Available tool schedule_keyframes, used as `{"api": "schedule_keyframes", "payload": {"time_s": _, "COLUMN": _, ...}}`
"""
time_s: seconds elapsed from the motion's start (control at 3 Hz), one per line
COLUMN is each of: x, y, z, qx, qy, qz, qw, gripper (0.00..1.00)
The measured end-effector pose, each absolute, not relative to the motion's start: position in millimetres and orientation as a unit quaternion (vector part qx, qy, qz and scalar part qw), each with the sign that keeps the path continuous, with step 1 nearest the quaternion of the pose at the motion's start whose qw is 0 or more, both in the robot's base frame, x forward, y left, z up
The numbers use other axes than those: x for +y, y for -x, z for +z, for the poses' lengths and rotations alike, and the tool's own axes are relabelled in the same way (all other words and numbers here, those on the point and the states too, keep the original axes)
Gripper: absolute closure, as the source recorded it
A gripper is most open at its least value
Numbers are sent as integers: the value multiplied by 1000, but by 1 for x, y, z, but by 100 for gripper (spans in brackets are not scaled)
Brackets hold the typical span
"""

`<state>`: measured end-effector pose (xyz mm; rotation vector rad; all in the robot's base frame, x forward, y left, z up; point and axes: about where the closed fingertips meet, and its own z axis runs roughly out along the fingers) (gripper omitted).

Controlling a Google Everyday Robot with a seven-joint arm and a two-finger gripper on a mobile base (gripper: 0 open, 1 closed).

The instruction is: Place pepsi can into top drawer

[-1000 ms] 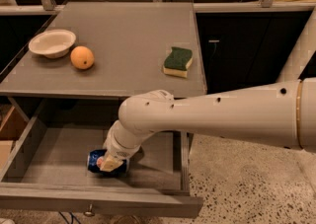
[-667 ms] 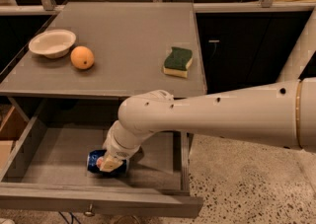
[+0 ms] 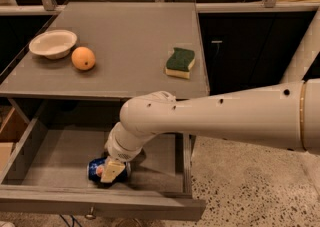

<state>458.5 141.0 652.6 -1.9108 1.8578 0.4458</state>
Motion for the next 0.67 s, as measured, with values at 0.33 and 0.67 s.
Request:
{"api": "schedule_keyframes", "payload": {"time_s": 0.33, "x": 141, "y": -458, "z": 653, "qx": 671, "qy": 690, "qz": 161, "qw": 218, "gripper": 0}}
{"api": "schedule_keyframes", "payload": {"time_s": 0.67, "x": 141, "y": -458, "z": 653, "qx": 671, "qy": 690, "qz": 161, "qw": 218, "gripper": 0}}
